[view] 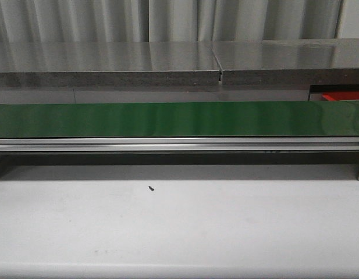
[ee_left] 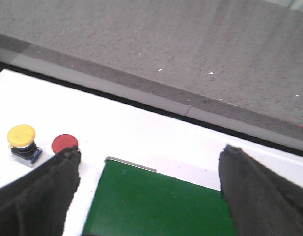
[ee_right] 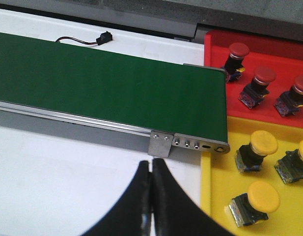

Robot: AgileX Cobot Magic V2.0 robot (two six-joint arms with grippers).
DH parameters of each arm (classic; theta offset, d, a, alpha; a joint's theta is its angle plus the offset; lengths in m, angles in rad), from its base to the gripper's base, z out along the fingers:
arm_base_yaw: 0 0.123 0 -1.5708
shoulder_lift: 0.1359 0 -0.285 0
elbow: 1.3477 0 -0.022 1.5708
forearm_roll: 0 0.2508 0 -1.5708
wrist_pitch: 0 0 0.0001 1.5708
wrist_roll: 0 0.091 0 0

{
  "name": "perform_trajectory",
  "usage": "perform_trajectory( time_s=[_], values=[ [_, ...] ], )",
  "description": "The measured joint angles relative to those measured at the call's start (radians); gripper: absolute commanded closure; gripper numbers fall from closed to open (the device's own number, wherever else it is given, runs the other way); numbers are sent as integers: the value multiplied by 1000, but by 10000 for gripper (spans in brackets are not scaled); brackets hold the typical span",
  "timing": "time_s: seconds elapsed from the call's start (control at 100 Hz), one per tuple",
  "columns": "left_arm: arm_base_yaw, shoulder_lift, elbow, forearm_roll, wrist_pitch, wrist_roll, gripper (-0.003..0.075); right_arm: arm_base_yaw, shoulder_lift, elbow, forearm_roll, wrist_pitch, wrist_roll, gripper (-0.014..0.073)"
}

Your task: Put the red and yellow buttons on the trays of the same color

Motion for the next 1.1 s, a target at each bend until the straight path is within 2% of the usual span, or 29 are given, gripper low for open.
perform_trajectory(
  time_s=[0.21, 0.4, 0.68, 1.1],
  values=[
    [86, 297, -227, 0, 130, -2, 175, 0, 0, 0, 0, 0, 0, 660],
    [99, 496, -359, 2, 193, -2, 175, 0, 0, 0, 0, 0, 0, 660],
    [99, 638, -409, 21, 172, -5, 175, 0, 0, 0, 0, 0, 0, 660],
    [99, 724, -415, 28, 95, -7, 175, 0, 0, 0, 0, 0, 0, 660]
  ],
)
